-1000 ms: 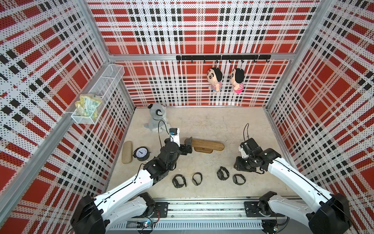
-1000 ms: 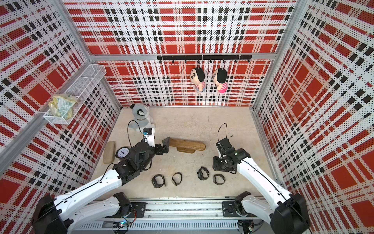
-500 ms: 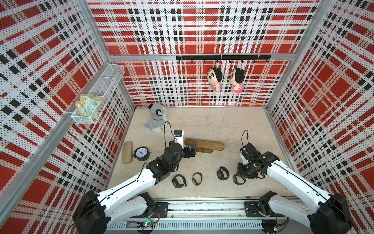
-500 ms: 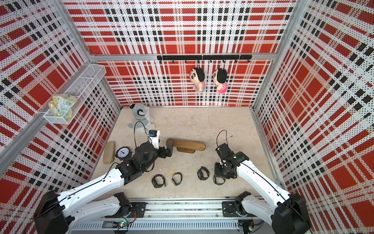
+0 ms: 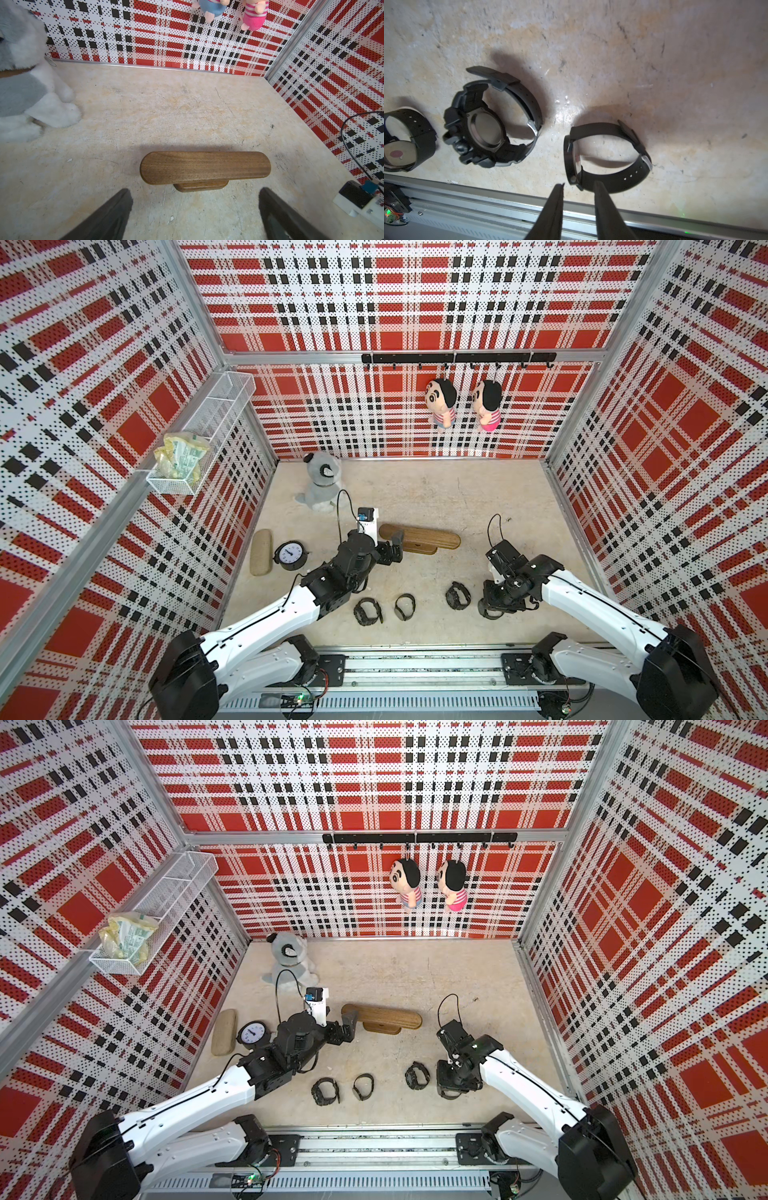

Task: Place watch on stand
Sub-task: Pick up the watch at the center of the board.

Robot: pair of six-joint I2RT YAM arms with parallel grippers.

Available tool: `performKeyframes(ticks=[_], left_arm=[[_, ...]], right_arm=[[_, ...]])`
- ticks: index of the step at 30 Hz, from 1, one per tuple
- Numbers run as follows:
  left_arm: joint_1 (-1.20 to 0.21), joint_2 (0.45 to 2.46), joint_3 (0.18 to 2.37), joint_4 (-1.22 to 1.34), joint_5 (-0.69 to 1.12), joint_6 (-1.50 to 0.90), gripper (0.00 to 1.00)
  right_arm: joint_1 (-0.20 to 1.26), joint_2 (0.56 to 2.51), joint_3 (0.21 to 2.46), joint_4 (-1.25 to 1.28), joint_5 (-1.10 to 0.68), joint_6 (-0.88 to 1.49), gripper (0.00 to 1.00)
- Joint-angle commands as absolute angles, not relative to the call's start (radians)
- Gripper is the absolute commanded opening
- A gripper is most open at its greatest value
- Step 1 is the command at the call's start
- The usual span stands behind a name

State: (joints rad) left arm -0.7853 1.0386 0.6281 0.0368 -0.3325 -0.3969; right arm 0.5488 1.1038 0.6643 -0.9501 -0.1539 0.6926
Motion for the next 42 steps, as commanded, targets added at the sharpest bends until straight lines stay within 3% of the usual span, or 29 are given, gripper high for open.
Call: performKeyframes(ticks=[1, 42], left_arm=[[-0.792, 1.049, 0.614, 0.058, -0.321, -0.403, 0.98], [-0.811, 1.046, 0.593, 0.063, -0.328, -0.418, 0.98]], right_arm=[[0.558, 1.115, 0.655, -0.923, -0.148, 0.695, 0.33], [0.572, 1.198, 0.626, -0.837, -0.103, 0.686, 0.25]])
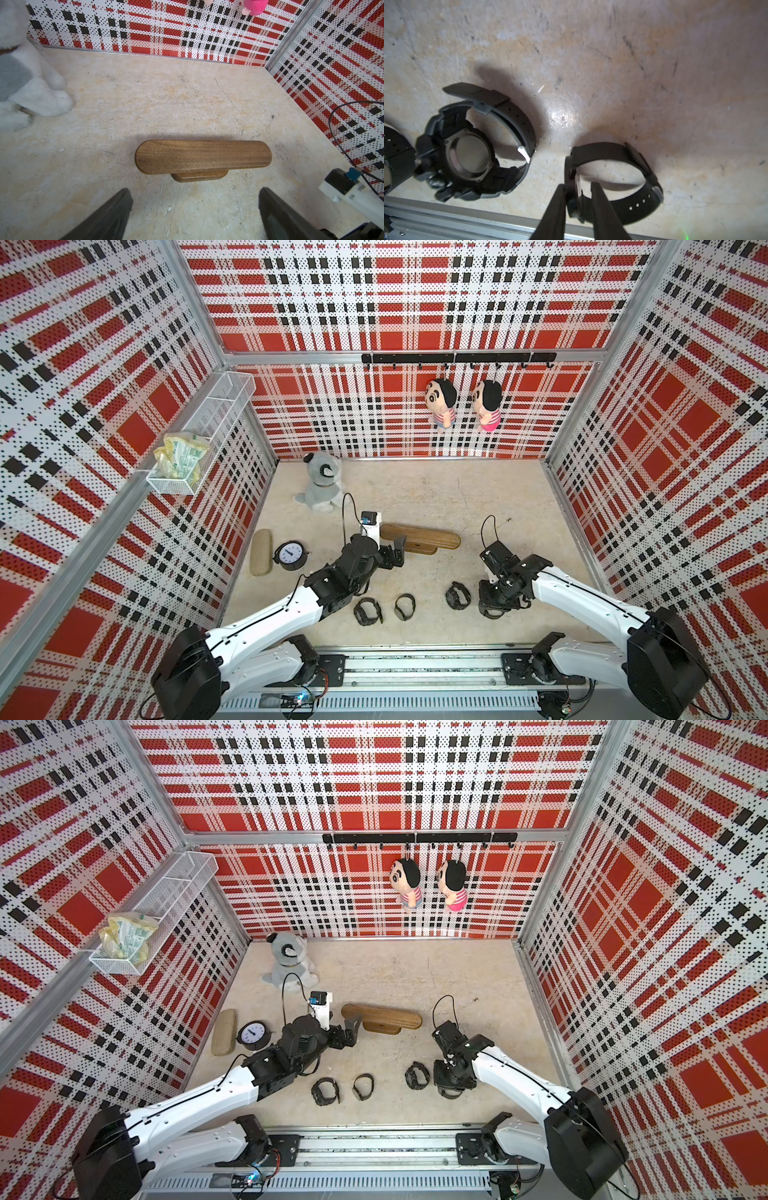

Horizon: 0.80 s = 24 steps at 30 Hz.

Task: Place watch on stand
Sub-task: Pick up the watch at the center of the board.

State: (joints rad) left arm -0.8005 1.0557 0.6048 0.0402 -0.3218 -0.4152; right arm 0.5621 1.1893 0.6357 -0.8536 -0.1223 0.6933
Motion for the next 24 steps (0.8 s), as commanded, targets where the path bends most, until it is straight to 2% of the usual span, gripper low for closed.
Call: performKeyframes(ticks=[1, 18, 24], left_arm=[[-0.811, 1.045, 0.592, 0.061, -0.328, -0.419, 0.98], [-0.825, 1.031, 0.577, 0.063, -0.336, -0.430, 0.98], [-0.829, 1.024, 0.583, 0.073, -0.320, -0.444, 0.98]], right_arm=[[0.573, 1.200, 0.624, -0.836, -0.103, 0.685, 0.25], [0.572, 1.161, 0.638, -0.864, -0.102, 0.689, 0.11], [0.572, 1.096, 0.745, -0.920, -0.126, 0.674, 0.00]])
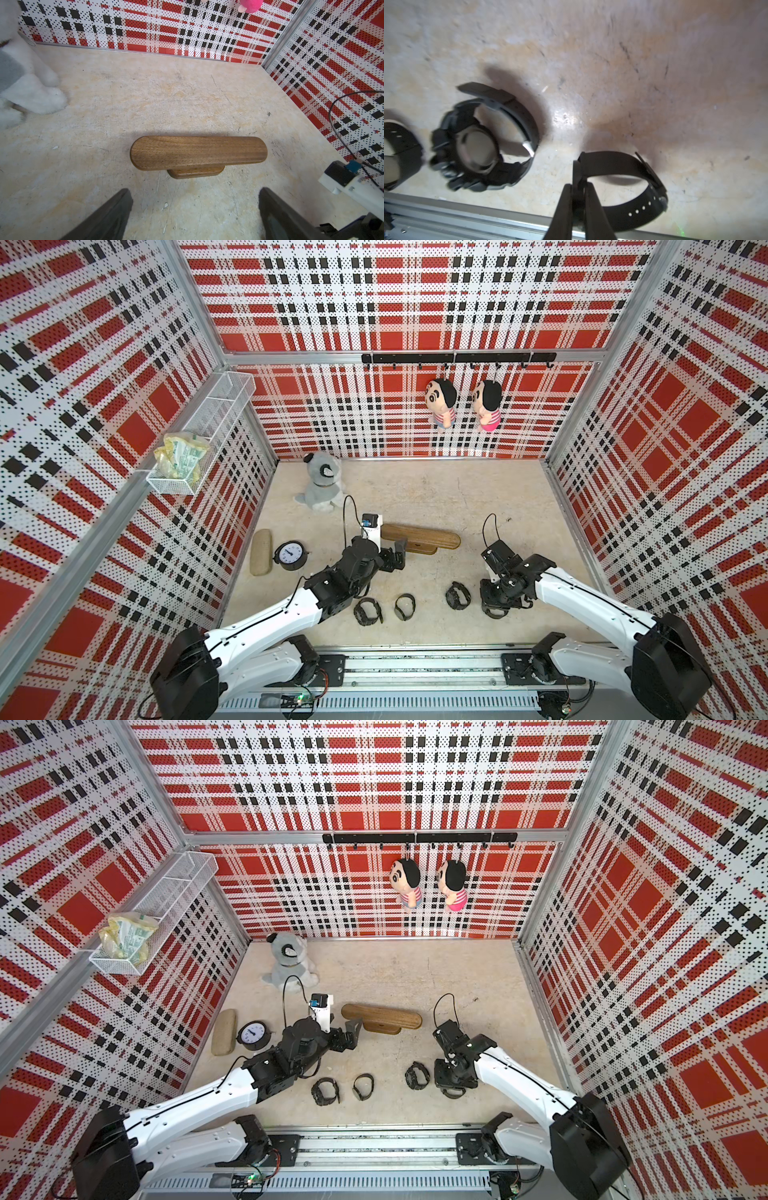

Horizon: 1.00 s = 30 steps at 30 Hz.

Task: Place watch on stand
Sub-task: Pick up the watch at the center of the board.

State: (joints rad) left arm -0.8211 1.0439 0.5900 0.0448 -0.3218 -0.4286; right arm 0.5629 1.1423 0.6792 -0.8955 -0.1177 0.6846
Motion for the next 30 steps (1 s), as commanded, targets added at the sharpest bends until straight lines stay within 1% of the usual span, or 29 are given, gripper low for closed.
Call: performKeyframes(ticks=[1, 4, 6, 11, 15, 19, 21, 26, 30], left_arm=[[-0.829, 1.020, 0.582, 0.081, -0.312, -0.453, 0.98], [-0.828, 1.002, 0.573, 0.118, -0.289, -0.485, 0.98], [-0.828, 0.989, 0.562, 0.149, -0.271, -0.517, 0.98], [-0.812, 0.961, 0.525, 0.228, -0.184, -0.607, 0.98], [-0.750, 0.941, 0.462, 0.318, -0.030, -0.696, 0.98], [-0.686, 0.901, 0.358, 0.486, 0.143, -0.792, 0.99], [-0.678, 0.883, 0.318, 0.566, 0.186, -0.824, 1.00], [-0.687, 0.894, 0.292, 0.668, 0.248, -0.859, 0.95], [-0.718, 0.954, 0.307, 0.740, 0.305, -0.865, 0.97]], right_arm=[[0.573, 1.085, 0.771, -0.917, -0.142, 0.667, 0.00], [0.572, 1.055, 0.831, -0.879, -0.201, 0.644, 0.00], [0.572, 1.046, 0.865, -0.820, -0.274, 0.619, 0.00], [0.572, 1.076, 0.940, -0.713, -0.417, 0.568, 0.00], [0.572, 1.078, 0.986, -0.615, -0.544, 0.560, 0.00], [0.573, 1.055, 1.033, -0.537, -0.660, 0.564, 0.00], [0.572, 1.044, 1.047, -0.499, -0.704, 0.579, 0.00], [0.573, 1.025, 1.054, -0.395, -0.786, 0.638, 0.00], [0.572, 1.020, 1.055, -0.349, -0.817, 0.664, 0.00]])
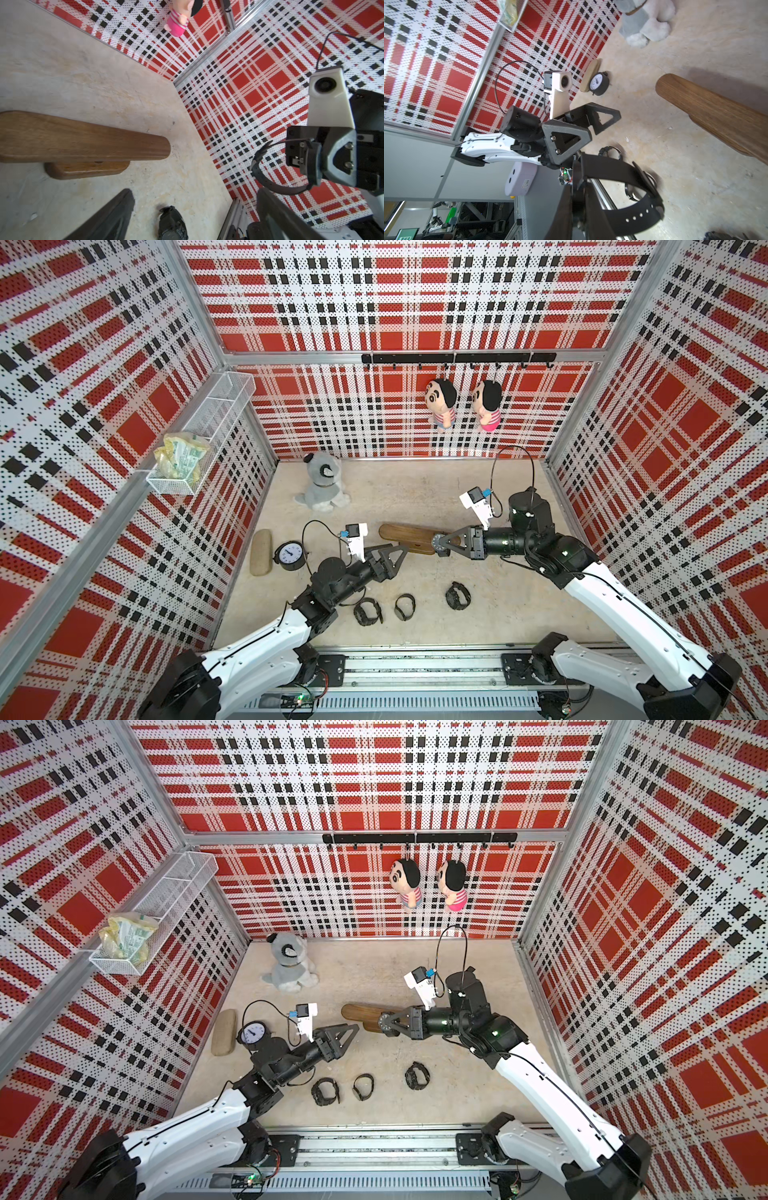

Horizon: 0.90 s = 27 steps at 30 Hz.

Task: Place watch on stand
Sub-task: Pick up the watch at the center of the board.

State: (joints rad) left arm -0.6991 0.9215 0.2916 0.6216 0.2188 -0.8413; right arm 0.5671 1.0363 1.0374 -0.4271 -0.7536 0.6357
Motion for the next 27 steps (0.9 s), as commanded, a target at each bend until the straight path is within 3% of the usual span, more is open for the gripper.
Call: performKeyframes(ticks=[1, 10, 27], left_arm=[[-0.725, 0.970, 0.306, 0.777, 0.320, -0.873, 0.97], [-0.766, 1.116, 0.330, 1.020, 0.432, -0.936, 0.93], [-0.790, 1.244, 0.390, 1.094, 0.475, -0.940, 0.82]], right_arm=[[0.572, 1.021, 1.058, -0.350, -0.821, 0.663, 0.00], [0.573, 1.021, 1.063, -0.356, -0.858, 0.656, 0.00], [0.595, 1.031, 1.027, -0.345, -0.909, 0.638, 0.00]])
